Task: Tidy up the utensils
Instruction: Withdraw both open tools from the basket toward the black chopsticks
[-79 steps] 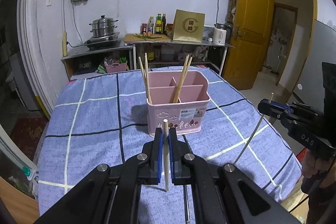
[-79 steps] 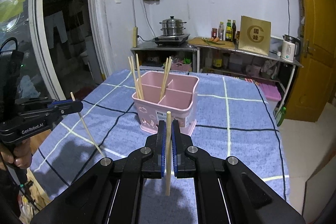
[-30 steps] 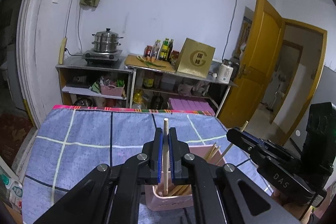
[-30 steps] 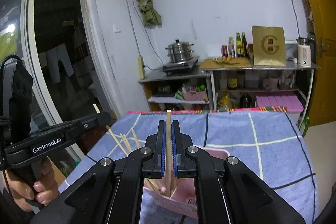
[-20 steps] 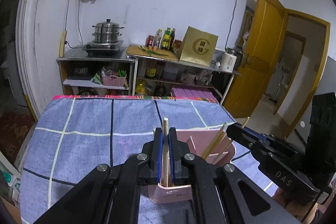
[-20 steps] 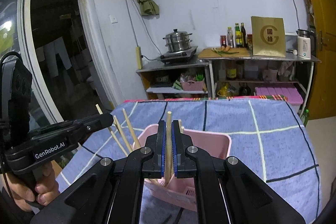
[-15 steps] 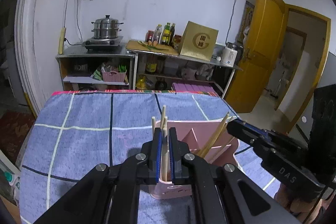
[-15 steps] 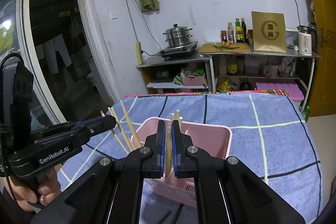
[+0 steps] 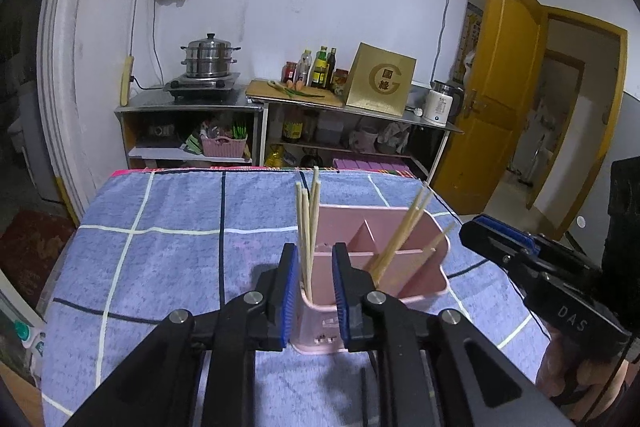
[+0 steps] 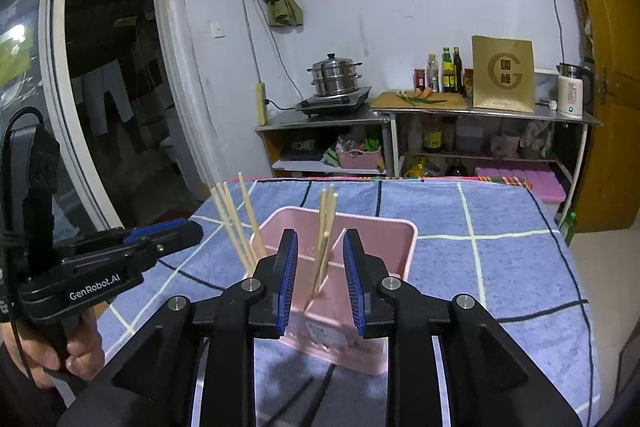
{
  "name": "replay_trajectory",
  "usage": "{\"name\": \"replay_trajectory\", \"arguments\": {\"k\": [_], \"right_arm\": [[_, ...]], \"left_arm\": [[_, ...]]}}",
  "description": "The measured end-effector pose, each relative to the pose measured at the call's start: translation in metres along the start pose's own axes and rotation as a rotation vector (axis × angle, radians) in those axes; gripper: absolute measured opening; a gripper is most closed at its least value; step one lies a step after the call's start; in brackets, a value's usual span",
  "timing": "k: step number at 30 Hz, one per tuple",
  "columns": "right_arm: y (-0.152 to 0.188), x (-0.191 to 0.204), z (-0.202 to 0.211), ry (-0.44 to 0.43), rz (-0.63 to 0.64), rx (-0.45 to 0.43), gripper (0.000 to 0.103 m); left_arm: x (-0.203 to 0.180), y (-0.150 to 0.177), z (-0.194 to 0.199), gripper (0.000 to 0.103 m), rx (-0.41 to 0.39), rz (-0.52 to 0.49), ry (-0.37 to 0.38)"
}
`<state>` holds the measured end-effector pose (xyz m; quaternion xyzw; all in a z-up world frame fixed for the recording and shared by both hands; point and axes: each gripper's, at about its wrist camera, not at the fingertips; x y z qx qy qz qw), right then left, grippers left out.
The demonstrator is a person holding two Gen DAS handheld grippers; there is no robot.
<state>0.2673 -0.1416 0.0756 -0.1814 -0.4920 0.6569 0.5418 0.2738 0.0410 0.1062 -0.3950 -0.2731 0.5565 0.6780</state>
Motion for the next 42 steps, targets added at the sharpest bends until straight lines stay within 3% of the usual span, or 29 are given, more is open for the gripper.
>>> {"name": "replay_trajectory", "arguments": {"k": [9, 21, 42], "right_arm": [[0.028, 0.012, 0.039, 0.044, 0.066, -0.022, 0.025], [0.079, 0.017, 0.07, 0.073, 0.111, 0.016, 0.025], [0.124, 0.006, 0.076, 0.078, 0.083, 0.089, 0.025]], "left_arm": [[-0.017, 0.037, 0.041, 0.017, -0.023, -0.05, -0.001], [-0.05, 0.096, 0.069, 0.018, 0.021, -0.119, 0.028], [-0.061, 0.14, 0.052, 0.018, 0.133, -0.113, 0.044]]}}
Point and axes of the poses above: each gripper's, at about its wrist camera, not at the fingertips, and z roughly against the way its jaws point, x to its left, y to its underside, and after that the axes turned 7 degrees about -z, right-handed
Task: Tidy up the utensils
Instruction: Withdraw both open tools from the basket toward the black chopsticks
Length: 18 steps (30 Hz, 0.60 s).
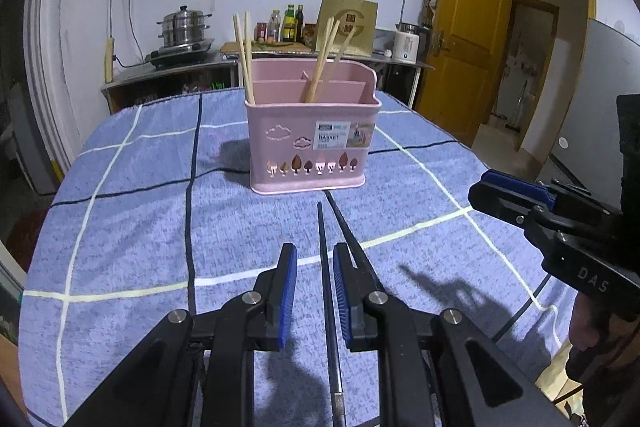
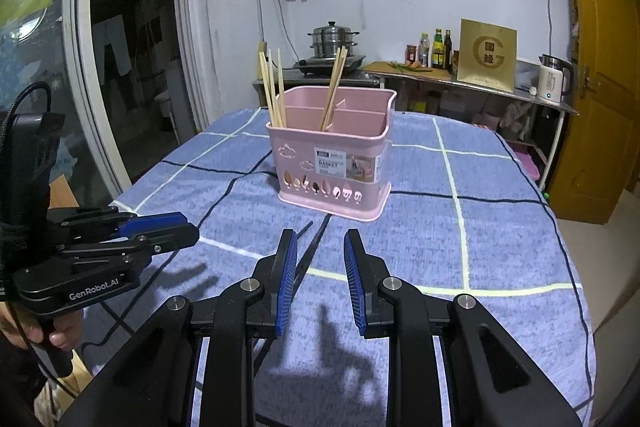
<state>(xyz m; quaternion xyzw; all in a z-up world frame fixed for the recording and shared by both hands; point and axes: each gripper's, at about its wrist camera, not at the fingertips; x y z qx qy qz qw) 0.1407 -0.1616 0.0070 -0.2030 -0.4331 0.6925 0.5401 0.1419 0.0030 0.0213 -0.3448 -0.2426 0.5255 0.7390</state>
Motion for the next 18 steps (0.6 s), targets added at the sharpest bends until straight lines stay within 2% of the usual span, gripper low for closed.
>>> {"name": "replay_trajectory", "arguments": {"k": [2, 6, 18], "right_arm": [[0.002, -0.001, -0.002, -0.002, -0.006, 0.008, 0.025], [0.004, -0.004, -0.009, -0.003, -0.015, 0.027, 0.025], [0.009, -0.015, -0.029, -0.007, -0.044, 0.076, 0.025]], "left_arm": [[-0.001, 0.0, -0.006, 0.019, 0.013, -0.003, 0.003], [-0.002, 0.001, -0.025, 0.028, 0.05, -0.007, 0.006], [-0.005, 0.001, -0.086, 0.029, 0.166, -0.015, 0.005]]}}
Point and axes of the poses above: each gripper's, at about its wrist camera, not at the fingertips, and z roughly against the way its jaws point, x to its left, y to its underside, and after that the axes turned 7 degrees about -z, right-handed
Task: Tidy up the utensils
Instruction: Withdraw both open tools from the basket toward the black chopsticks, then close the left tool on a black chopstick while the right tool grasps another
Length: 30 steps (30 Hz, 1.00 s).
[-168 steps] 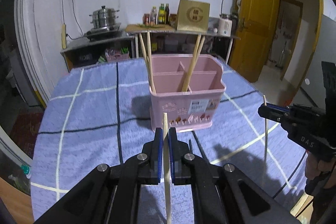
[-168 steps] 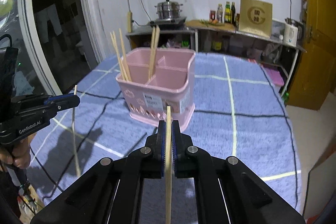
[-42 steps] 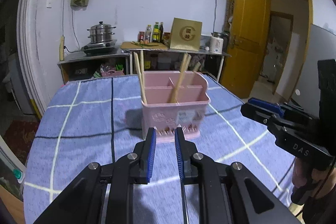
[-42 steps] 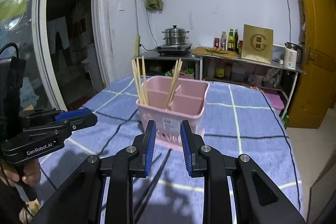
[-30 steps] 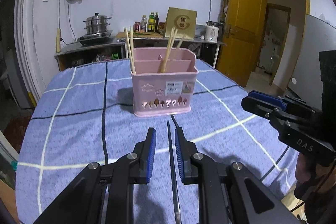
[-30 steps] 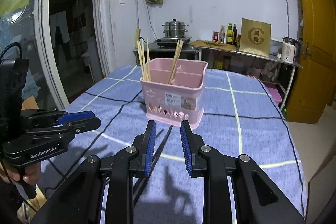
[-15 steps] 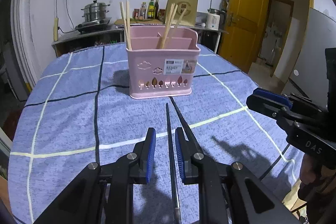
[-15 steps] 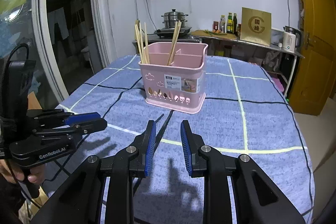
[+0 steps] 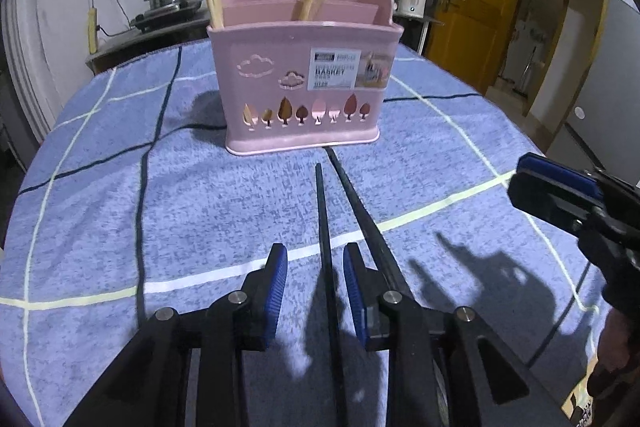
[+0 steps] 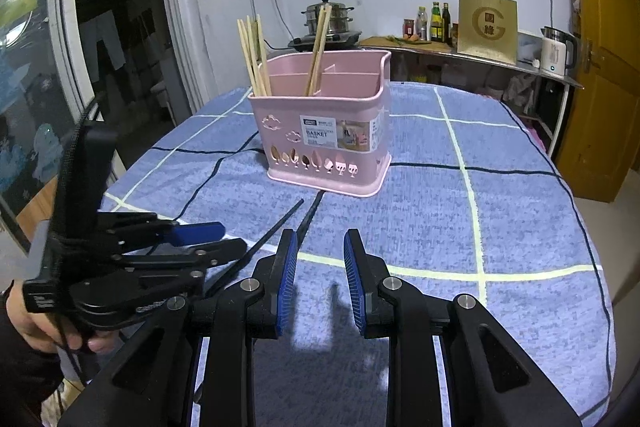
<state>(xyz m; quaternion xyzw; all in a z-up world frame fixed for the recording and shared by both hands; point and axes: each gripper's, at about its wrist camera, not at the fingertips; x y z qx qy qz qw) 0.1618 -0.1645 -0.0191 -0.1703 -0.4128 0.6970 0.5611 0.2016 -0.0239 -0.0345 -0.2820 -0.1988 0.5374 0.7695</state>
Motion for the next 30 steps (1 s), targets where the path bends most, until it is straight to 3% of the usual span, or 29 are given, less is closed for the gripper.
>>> {"name": "replay_trajectory", "arguments": {"k": [9, 20, 30], "right_arm": [[0.0, -0.003, -0.014, -0.009, -0.018, 0.035, 0.025], [-0.002, 0.003, -0.037, -0.026, -0.028, 0.091, 0.025], [-0.012, 0.015, -0.085, -0.031, -0.055, 0.206, 0.025]], "left_arm": [[0.001, -0.009, -0.028, 0.029, 0.035, -0.009, -0.012], [0.033, 0.004, -0.018, 0.029, 0.043, 0.026, -0.08], [0.065, -0.004, -0.02, 0.029, 0.065, 0.117, -0.03]]}}
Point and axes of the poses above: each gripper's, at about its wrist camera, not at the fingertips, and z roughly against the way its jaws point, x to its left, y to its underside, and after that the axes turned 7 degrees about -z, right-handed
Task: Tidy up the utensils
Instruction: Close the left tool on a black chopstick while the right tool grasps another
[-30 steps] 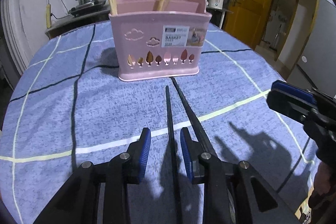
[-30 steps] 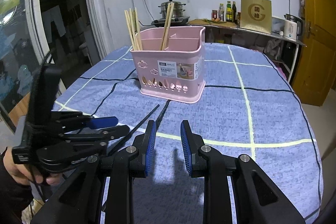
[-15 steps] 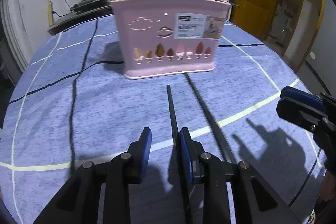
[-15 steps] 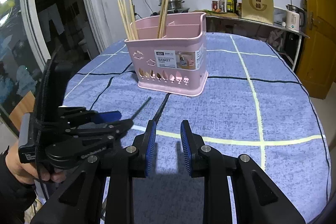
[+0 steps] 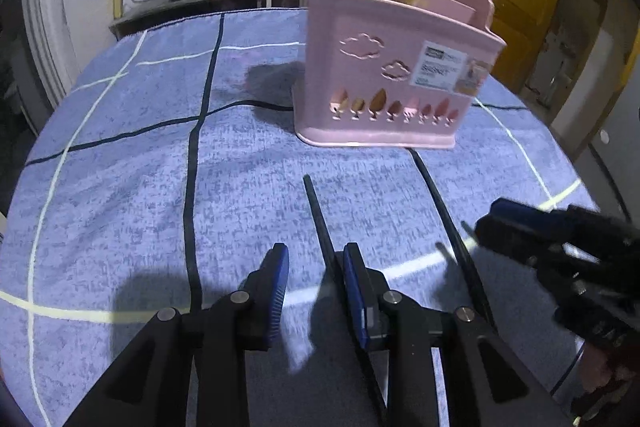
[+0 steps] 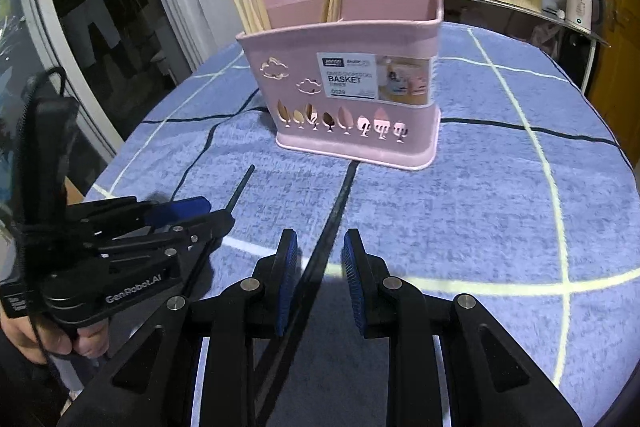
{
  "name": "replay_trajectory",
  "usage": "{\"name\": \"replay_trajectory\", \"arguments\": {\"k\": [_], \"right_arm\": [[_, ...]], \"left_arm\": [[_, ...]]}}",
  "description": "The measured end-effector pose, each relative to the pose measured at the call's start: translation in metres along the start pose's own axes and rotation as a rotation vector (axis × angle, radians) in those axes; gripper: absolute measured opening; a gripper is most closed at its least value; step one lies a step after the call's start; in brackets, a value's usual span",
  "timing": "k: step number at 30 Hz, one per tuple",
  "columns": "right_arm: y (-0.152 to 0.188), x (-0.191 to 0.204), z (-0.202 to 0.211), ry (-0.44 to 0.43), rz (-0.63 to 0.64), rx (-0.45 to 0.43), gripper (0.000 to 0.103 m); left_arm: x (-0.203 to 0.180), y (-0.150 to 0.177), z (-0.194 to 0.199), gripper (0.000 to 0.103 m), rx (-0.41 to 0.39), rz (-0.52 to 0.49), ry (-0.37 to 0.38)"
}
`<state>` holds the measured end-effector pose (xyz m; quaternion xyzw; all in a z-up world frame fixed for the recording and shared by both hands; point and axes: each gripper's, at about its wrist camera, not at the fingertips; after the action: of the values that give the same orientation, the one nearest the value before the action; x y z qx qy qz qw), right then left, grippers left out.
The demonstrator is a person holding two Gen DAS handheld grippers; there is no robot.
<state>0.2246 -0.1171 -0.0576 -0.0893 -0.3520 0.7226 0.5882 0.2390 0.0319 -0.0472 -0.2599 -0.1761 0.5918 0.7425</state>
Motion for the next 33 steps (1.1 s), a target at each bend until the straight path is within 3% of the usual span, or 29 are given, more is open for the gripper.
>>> {"name": "replay_trajectory", "arguments": {"k": [7, 8, 10, 18, 29, 33], "right_arm": [[-0.007, 0.005, -0.027, 0.06, 0.012, 0.05, 0.024], [-0.007, 0.005, -0.031, 0.063, 0.013, 0.062, 0.016], [-0.006, 0.005, -0.034, 0.075, 0.025, 0.055, 0.01], [-0.01, -0.012, -0.028, 0.066, 0.02, 0.07, 0.01], [-0.025, -0.012, -0.039, 0.086, -0.001, 0.104, 0.01], [-0.026, -0.015, -0.04, 0.08, -0.007, 0.101, 0.008]], "left_arm": [[-0.002, -0.009, -0.008, 0.029, 0.003, 0.001, -0.005], [-0.004, -0.009, -0.008, 0.028, 0.002, -0.005, -0.01], [-0.007, -0.01, -0.01, 0.028, 0.002, -0.019, -0.019], [-0.018, -0.016, -0.014, 0.018, 0.004, -0.065, -0.014], [-0.025, -0.022, -0.02, 0.017, 0.017, -0.098, -0.027], [-0.024, -0.021, -0.02, 0.007, 0.013, -0.094, -0.047]]}}
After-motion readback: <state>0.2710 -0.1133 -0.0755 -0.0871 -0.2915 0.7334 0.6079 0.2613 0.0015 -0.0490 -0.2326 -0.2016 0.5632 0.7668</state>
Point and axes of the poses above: each gripper's, at about its wrist camera, not at the fingertips, and z roughly against the way its jaws point, x to its left, y to its underside, and after that the axes turned 7 degrees about -z, right-handed
